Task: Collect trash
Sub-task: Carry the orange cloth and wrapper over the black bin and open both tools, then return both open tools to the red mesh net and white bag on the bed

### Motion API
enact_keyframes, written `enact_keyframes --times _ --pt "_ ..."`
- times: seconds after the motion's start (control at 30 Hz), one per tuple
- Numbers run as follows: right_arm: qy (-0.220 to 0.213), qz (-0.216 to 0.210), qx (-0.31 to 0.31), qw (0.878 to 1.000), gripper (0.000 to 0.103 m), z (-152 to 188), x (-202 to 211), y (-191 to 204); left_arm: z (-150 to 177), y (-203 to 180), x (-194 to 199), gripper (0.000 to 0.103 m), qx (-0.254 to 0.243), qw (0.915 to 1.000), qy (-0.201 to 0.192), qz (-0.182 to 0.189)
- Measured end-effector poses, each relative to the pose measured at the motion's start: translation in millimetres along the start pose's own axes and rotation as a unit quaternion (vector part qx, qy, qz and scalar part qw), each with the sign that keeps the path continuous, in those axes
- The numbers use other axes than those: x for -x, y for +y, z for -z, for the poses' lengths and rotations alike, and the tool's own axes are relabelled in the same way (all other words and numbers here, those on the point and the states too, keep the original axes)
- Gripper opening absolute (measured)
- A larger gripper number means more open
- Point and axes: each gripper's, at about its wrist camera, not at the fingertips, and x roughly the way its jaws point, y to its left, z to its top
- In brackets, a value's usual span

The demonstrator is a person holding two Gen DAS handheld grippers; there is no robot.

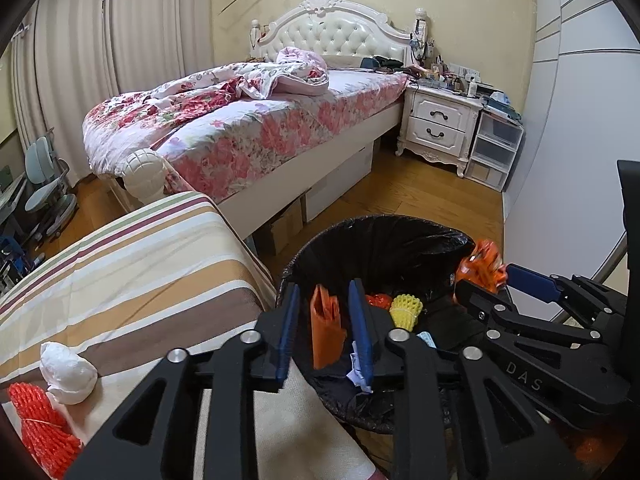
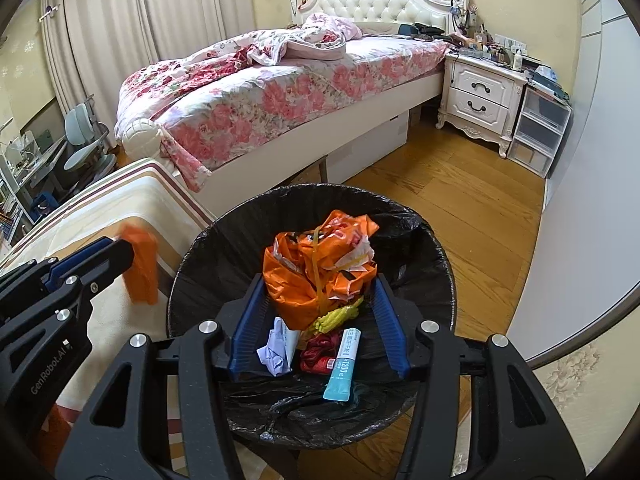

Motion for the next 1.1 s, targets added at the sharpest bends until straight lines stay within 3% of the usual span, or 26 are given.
enact_keyframes --times 0.03,0.23,0.43,0.63,1.1 --pt "-0.002 0.002 0.000 1.000 0.060 0 0 0 0 0 1 0.044 0.001 1.0000 -0.004 -0.002" --pt "-0.009 0.014 -0.008 1.000 0.063 1 6 -4 -1 7 5 0.057 0.013 0.9998 -0.007 -0.011" --pt "-0.020 0.016 -0.006 1.000 0.072 5 19 0 1 20 17 0.065 0.030 0.9992 -0.008 -0.025" --pt "-0.025 0.008 -0.001 1.000 0.077 12 31 15 11 38 33 0.071 0.053 0.9975 -0.005 -0.045" --pt "-0.007 -0.033 0.037 0.999 0.078 41 48 76 53 97 79 0.071 0.102 0.9882 0.002 -0.114"
